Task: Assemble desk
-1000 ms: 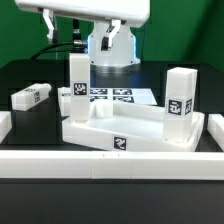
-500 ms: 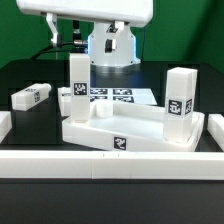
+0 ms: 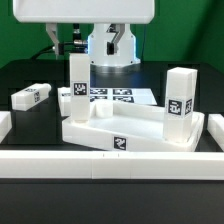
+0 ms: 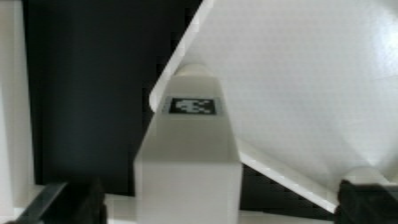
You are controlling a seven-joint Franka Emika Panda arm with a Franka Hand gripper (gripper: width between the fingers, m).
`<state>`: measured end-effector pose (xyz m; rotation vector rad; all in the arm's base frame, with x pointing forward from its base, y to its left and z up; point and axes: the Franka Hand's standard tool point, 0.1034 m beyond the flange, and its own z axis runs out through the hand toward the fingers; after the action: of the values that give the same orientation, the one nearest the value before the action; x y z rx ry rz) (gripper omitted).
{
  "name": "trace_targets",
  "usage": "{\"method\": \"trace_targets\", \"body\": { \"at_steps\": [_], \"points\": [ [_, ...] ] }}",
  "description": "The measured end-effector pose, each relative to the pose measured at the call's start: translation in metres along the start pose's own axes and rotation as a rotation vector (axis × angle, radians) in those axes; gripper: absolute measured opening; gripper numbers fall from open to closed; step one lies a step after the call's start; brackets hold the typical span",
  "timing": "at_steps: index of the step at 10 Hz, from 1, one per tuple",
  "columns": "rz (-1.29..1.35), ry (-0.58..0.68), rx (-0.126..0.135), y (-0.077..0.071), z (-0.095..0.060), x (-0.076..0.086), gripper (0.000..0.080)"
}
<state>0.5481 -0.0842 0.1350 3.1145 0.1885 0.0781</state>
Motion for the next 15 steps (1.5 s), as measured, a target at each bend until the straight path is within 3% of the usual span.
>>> {"method": "trace_targets", "body": {
  "at_steps": [5, 6, 7, 8, 9, 13, 15],
  "points": [
    [0.002, -0.019, -0.004, 0.0046, 0.0127, -0.0051, 0.0649],
    [0.0, -0.02, -0.003, 0.0033, 0.0128, -0.0049, 0.0534],
    [-0.003, -0.02, -0.002, 0.0015, 0.0133, -0.0047, 0.0367],
    [-0.002, -0.02, -0.002, 0.0017, 0.0132, -0.0047, 0.0367],
    [-0.002, -0.02, -0.002, 0.0017, 0.0132, -0.0047, 0.0289],
    [0.034, -0.019, 0.0, 0.0017, 0.0132, -0.0046, 0.0289],
    [0.27, -0.016, 0.02, 0.0008, 0.013, -0.005, 0.0289]
  ]
}}
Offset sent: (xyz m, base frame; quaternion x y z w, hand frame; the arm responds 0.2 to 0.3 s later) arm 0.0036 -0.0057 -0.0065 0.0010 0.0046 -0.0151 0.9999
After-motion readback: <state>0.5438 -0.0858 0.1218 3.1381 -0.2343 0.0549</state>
